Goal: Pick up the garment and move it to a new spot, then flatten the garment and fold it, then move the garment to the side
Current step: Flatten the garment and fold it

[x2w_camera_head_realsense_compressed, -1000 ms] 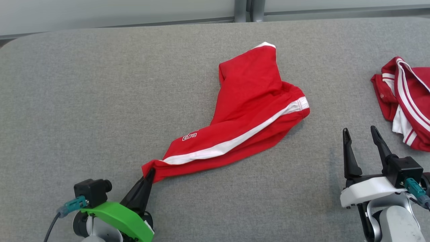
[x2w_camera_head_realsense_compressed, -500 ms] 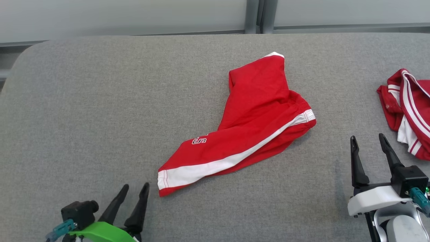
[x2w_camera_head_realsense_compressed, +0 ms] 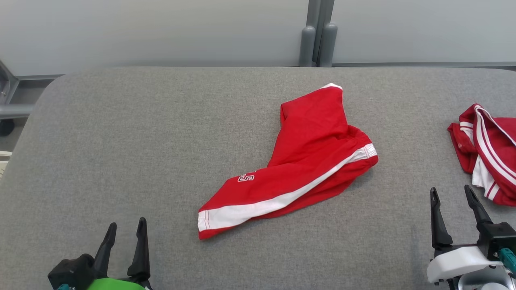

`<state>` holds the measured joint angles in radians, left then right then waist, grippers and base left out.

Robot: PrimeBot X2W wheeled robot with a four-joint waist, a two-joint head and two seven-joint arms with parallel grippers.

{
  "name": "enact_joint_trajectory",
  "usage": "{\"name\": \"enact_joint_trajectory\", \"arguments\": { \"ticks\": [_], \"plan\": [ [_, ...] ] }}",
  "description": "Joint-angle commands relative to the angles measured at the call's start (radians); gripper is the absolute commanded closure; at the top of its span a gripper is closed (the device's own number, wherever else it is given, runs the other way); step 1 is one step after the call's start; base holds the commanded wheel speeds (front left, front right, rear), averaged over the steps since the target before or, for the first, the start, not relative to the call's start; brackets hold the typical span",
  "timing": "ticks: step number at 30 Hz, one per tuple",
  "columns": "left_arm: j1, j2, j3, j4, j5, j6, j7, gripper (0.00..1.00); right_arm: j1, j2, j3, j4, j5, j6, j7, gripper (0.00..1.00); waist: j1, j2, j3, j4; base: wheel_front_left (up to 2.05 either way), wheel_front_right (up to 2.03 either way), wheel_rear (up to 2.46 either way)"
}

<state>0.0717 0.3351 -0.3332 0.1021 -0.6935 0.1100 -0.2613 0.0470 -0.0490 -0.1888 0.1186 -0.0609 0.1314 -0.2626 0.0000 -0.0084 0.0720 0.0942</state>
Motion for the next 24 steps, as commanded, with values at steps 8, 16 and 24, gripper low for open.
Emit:
{"name": "enact_joint_trajectory", "arguments": {
  "ticks": [8, 16, 24],
  "plan": [
    [0.076, -0.037, 0.127, 0.015, 0.198, -0.066, -0.004, 0.00, 0.040, -0.003, 0.013, 0.002, 0.026, -0.001, -0.003, 0.00, 0.0000, 0.0084, -0.047, -0.008, 0.00, 0.00, 0.00],
    [0.105, -0.071, 0.194, 0.015, 0.321, -0.179, -0.004, 0.00, 0.052, -0.003, 0.072, 0.026, 0.022, -0.001, -0.003, 0.00, 0.0000, 0.0084, -0.049, -0.009, 0.00, 0.00, 0.00],
    [0.096, -0.122, 0.242, 0.038, 0.365, -0.225, -0.004, 0.00, 0.030, -0.003, 0.089, 0.038, 0.039, -0.001, -0.003, 0.00, 0.0000, 0.0084, -0.039, -0.005, 0.00, 0.00, 0.00]
  ]
}}
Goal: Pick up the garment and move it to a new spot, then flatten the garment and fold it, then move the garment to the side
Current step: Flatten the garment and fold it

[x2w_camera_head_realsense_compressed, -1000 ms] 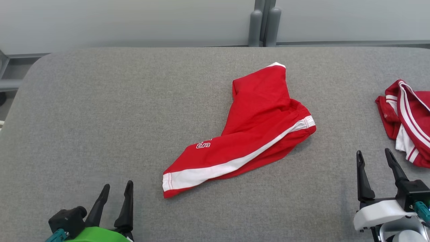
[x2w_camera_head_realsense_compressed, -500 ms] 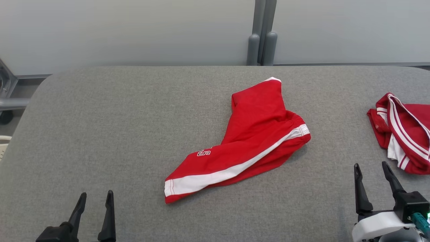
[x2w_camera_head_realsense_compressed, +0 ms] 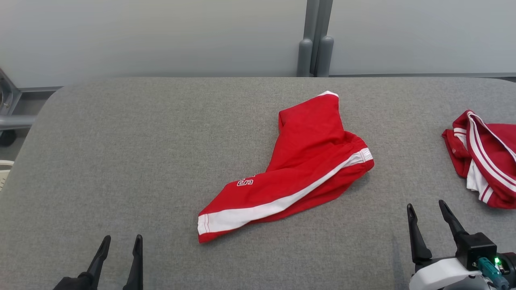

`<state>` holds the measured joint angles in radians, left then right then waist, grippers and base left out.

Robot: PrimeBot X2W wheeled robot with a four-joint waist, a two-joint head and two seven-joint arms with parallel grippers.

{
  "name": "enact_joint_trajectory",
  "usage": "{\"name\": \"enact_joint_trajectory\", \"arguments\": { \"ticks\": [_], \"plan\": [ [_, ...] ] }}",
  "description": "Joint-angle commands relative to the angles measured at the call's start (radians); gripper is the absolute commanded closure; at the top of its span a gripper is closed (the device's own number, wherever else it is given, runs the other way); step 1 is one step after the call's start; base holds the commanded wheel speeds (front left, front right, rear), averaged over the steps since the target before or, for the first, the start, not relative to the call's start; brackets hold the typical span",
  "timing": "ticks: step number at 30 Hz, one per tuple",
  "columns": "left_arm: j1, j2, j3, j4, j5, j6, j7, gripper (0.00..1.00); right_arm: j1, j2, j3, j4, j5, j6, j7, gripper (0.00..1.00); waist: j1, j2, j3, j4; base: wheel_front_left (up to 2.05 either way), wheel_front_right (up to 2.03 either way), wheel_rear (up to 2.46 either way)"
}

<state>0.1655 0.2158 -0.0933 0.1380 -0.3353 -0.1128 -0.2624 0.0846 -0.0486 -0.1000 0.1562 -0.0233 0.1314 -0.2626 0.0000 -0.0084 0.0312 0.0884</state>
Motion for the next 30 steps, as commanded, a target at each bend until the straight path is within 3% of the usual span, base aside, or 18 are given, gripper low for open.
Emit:
{"name": "enact_joint_trajectory", "arguments": {
  "ticks": [1, 10, 15, 19, 23, 27, 30],
  "plan": [
    [-0.001, -0.005, 0.007, 0.006, 0.011, -0.005, -0.003, 0.00, -0.012, -0.004, 0.001, 0.002, 0.001, -0.001, -0.003, 0.00, 0.0000, 0.0084, 0.003, 0.001, 0.00, 0.00, 0.00],
    [-0.013, -0.027, 0.021, 0.033, 0.023, -0.017, -0.003, 0.00, -0.043, -0.003, 0.011, 0.009, -0.004, -0.001, -0.003, 0.00, 0.0000, 0.0084, 0.013, 0.004, 0.00, 0.00, 0.00],
    [-0.047, -0.031, -0.022, 0.072, -0.036, -0.018, 0.010, 0.00, -0.132, -0.012, 0.089, 0.036, -0.020, -0.001, -0.003, 0.00, 0.0000, 0.0084, 0.048, 0.002, 0.00, 0.00, 0.00],
    [-0.096, -0.020, -0.091, 0.053, -0.155, -0.019, 0.121, 0.00, -0.263, -0.100, 0.201, 0.104, 0.029, -0.001, 0.053, 0.00, 0.0000, 0.0084, 0.087, 0.011, 0.00, 0.00, 0.00],
    [-0.139, -0.002, -0.128, -0.014, -0.238, -0.019, 0.272, 0.00, -0.377, -0.236, 0.346, 0.111, 0.145, -0.001, 0.219, 0.00, 0.0000, 0.0084, 0.119, 0.025, 0.00, 0.00, 0.00],
    [-0.156, 0.001, -0.148, -0.091, -0.289, 0.017, 0.439, 0.00, -0.460, -0.370, 0.480, 0.068, 0.296, -0.001, 0.402, 0.00, 0.0000, 0.0084, 0.147, 0.029, 0.00, 0.00, 0.00],
    [-0.169, 0.006, -0.173, -0.154, -0.314, 0.018, 0.525, 0.00, -0.514, -0.454, 0.556, 0.038, 0.386, -0.001, 0.510, 0.00, 0.0000, 0.0084, 0.170, 0.033, 0.00, 0.00, 0.00]
  ]
}}
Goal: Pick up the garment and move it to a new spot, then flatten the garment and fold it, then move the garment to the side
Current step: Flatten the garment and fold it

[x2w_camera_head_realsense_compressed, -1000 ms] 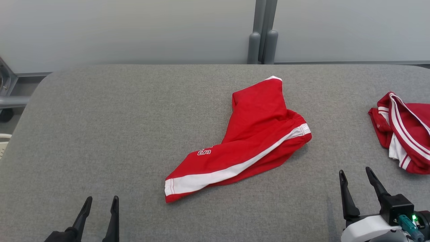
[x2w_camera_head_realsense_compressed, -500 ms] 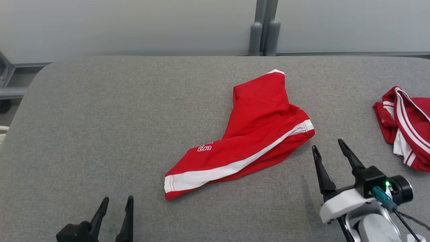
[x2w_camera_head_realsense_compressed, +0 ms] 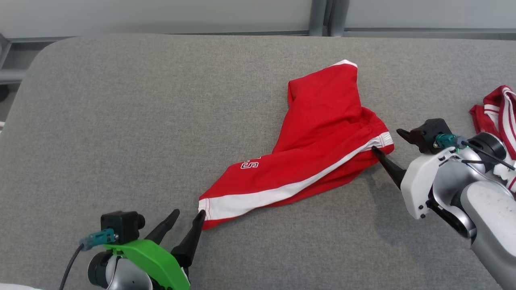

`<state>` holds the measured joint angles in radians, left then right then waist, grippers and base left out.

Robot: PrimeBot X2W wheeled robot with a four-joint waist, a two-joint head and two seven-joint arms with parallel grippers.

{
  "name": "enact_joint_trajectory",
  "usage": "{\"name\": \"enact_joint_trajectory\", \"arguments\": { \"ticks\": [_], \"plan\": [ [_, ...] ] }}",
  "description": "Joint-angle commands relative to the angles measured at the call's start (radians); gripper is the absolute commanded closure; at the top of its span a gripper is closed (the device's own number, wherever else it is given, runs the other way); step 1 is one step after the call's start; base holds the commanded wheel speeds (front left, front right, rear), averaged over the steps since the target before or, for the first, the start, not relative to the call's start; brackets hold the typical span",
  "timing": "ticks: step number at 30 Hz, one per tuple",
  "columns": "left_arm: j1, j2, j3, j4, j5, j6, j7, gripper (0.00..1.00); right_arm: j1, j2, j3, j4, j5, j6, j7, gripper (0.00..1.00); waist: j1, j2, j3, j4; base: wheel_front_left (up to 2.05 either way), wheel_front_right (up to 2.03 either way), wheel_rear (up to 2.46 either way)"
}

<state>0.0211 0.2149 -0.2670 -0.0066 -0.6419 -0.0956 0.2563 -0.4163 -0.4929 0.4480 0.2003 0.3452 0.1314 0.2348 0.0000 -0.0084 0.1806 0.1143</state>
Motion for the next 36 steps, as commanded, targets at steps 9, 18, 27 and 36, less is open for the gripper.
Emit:
{"name": "enact_joint_trajectory", "arguments": {
  "ticks": [9, 18, 27, 36],
  "plan": [
    [-0.070, -0.002, -0.041, -0.065, -0.018, 0.045, 0.133, 0.00, -0.132, -0.113, 0.153, -0.037, 0.135, -0.001, 0.112, 0.00, 0.0000, 0.0084, 0.073, 0.019, 0.00, 0.00, 0.00],
    [-0.090, -0.012, -0.050, 0.010, -0.015, 0.048, 0.126, 0.00, -0.164, -0.121, 0.205, -0.018, 0.168, -0.001, 0.087, 0.00, 0.0000, 0.0084, 0.090, 0.006, 0.00, 0.00, 0.00],
    [-0.108, -0.022, -0.078, 0.038, -0.015, 0.022, 0.108, 1.00, -0.177, -0.124, 0.220, -0.012, 0.176, -0.001, 0.079, 0.00, 0.0000, 0.0084, 0.099, 0.000, 0.00, 0.00, 0.00],
    [-0.118, -0.011, -0.078, 0.008, -0.032, 0.008, 0.093, 1.00, -0.171, -0.100, 0.210, -0.028, 0.282, -0.001, 0.054, 1.00, 0.0000, 0.0084, 0.086, -0.004, 0.00, 0.00, 0.00]
  ]
}}
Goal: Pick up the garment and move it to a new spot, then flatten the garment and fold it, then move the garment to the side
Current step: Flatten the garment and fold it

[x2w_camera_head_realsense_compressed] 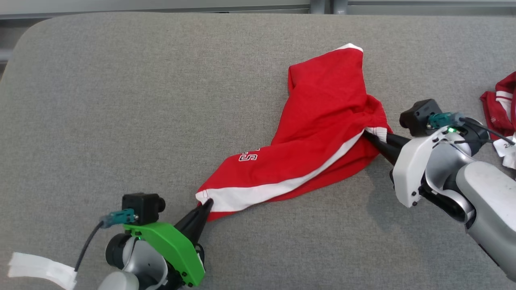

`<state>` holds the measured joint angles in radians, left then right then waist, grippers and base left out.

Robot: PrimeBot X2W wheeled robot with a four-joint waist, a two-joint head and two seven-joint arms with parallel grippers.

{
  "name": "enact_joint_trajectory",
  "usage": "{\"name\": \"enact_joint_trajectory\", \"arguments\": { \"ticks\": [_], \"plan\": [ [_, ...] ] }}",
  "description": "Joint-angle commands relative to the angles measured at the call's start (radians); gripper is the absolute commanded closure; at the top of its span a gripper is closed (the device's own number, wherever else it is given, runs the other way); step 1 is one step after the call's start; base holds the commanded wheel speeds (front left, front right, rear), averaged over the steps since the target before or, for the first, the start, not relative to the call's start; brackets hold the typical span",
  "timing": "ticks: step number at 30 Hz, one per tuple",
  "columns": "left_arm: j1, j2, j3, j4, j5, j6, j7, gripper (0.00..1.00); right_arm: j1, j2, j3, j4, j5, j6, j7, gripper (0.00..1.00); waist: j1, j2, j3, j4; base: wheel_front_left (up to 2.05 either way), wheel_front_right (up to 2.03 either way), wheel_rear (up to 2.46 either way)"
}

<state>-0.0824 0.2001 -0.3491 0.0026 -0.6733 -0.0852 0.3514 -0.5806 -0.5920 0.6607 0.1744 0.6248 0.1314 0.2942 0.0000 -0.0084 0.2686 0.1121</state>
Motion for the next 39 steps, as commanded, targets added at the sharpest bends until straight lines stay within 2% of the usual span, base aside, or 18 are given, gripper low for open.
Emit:
{"name": "enact_joint_trajectory", "arguments": {
  "ticks": [1, 6, 10, 14, 18, 21, 24, 28, 30, 31, 32, 35, 39],
  "plan": [
    [-0.016, 0.005, 0.015, -0.022, -0.007, 0.000, -0.006, 1.00, -0.009, -0.002, -0.016, -0.013, 0.020, -0.001, -0.010, 1.00, 0.0000, 0.0084, -0.004, -0.004, 0.00, 0.00, 0.00],
    [-0.057, 0.041, 0.099, -0.184, -0.084, 0.015, 0.033, 1.00, -0.044, -0.018, -0.164, -0.087, 0.110, -0.001, -0.014, 1.00, 0.0000, 0.0084, 0.014, -0.021, 0.00, 0.00, 0.00],
    [-0.223, 0.101, 0.177, -0.256, -0.127, 0.031, 0.117, 1.00, -0.128, -0.023, -0.274, -0.105, 0.116, -0.002, 0.056, 1.00, 0.0000, 0.0084, 0.082, -0.021, 0.00, 0.00, 0.00],
    [-0.507, 0.129, 0.213, -0.172, -0.145, 0.031, 0.182, 1.00, -0.290, 0.028, -0.344, -0.068, 0.075, -0.002, 0.131, 1.00, 0.0000, 0.0084, 0.176, -0.011, 0.00, 0.00, 0.00],
    [-0.798, 0.125, 0.187, 0.017, -0.081, 0.019, 0.181, 1.00, -0.492, 0.137, -0.432, 0.070, -0.060, -0.002, 0.137, 1.00, 0.0000, 0.0084, 0.250, -0.003, 0.00, 0.00, 0.00],
    [-0.974, 0.111, 0.155, 0.183, -0.010, 0.006, 0.117, 1.00, -0.637, 0.236, -0.485, 0.189, -0.199, -0.002, 0.080, 1.00, 0.0000, 0.0084, 0.265, -0.001, 0.00, 0.00, 0.00],
    [-1.148, 0.086, 0.151, 0.313, 0.056, 0.001, -0.011, 1.00, -0.794, 0.329, -0.578, 0.282, -0.367, -0.003, -0.022, 1.00, 0.0000, 0.0084, 0.303, -0.004, 0.00, 0.00, 0.00],
    [-1.306, 0.051, 0.144, 0.471, 0.124, -0.016, -0.254, 1.00, -0.952, 0.454, -0.720, 0.391, -0.587, -0.003, -0.172, 1.00, 0.0000, 0.0084, 0.335, 0.003, 0.00, 0.00, 0.00],
    [-1.366, 0.044, 0.134, 0.541, 0.154, -0.024, -0.369, 1.00, -1.015, 0.497, -0.768, 0.431, -0.654, -0.003, -0.240, 1.00, 0.0000, 0.0084, 0.334, 0.001, 0.00, 0.00, 0.00],
    [-1.395, 0.045, 0.132, 0.565, 0.171, -0.026, -0.437, 1.00, -1.042, 0.507, -0.785, 0.449, -0.682, -0.003, -0.274, 1.00, 0.0000, 0.0084, 0.336, -0.001, 0.00, 0.00, 0.00],
    [-1.395, 0.045, 0.132, 0.565, 0.171, -0.026, -0.437, 1.00, -1.042, 0.507, -0.785, 0.449, -0.682, -0.003, -0.274, 1.00, 0.0000, 0.0084, 0.336, -0.001, 0.00, 0.00, 0.00],
    [-1.431, 0.041, 0.105, 0.648, 0.191, -0.037, -0.560, 1.00, -1.069, 0.530, -0.792, 0.519, -0.700, -0.003, -0.351, 1.00, 0.0000, 0.0084, 0.350, -0.003, 0.00, 0.00, 0.00],
    [-1.381, 0.048, 0.046, 0.716, 0.169, -0.045, -0.609, 1.00, -1.010, 0.538, -0.728, 0.618, -0.662, -0.002, -0.421, 1.00, 0.0000, 0.0084, 0.349, -0.011, 0.00, 0.00, 0.00]
  ]
}}
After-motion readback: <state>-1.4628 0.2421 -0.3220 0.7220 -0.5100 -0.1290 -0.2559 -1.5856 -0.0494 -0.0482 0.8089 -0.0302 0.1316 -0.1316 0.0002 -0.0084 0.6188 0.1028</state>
